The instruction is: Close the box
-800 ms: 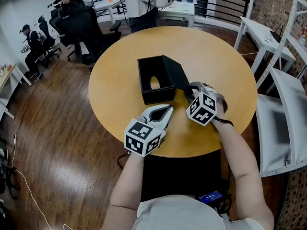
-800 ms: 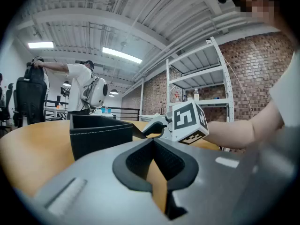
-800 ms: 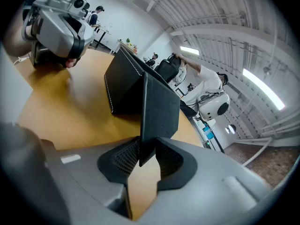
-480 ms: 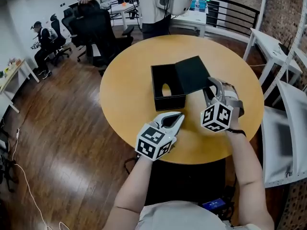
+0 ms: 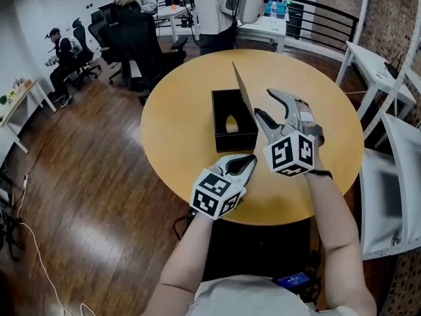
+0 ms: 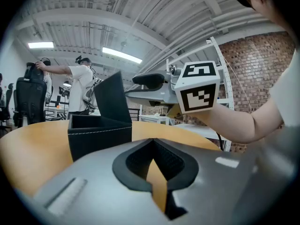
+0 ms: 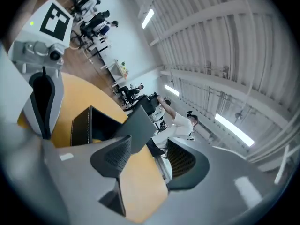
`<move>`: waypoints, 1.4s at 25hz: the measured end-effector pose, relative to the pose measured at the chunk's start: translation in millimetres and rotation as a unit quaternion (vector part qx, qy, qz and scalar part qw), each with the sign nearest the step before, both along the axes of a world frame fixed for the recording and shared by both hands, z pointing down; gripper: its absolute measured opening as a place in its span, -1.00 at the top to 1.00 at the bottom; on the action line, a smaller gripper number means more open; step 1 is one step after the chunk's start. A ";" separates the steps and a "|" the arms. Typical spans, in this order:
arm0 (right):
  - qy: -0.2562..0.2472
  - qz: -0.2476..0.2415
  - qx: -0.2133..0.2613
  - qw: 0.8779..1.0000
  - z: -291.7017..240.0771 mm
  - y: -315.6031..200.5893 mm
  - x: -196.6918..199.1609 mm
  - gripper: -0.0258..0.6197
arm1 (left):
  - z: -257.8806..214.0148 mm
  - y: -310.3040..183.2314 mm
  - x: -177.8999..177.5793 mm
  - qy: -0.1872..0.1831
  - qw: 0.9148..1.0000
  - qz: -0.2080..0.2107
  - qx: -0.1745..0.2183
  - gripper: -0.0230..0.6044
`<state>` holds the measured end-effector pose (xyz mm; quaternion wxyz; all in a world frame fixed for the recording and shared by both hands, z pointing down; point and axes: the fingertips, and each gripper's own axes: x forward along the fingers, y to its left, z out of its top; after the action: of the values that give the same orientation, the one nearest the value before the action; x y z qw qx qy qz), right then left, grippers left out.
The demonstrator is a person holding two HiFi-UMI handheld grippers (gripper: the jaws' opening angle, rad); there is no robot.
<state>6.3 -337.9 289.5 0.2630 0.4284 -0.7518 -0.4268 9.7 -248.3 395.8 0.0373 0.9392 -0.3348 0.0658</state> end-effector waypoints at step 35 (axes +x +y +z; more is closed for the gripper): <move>-0.344 -0.182 -0.394 0.832 108.7 79.4 20.0 0.92 | -0.4 0.9 -6.4 0.002 1.000 0.002 0.002 0.93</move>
<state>26.3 -258.5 398.2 0.0516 0.2629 -0.9626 0.0408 3.3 -247.4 395.4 0.0362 0.9403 -0.3326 0.0631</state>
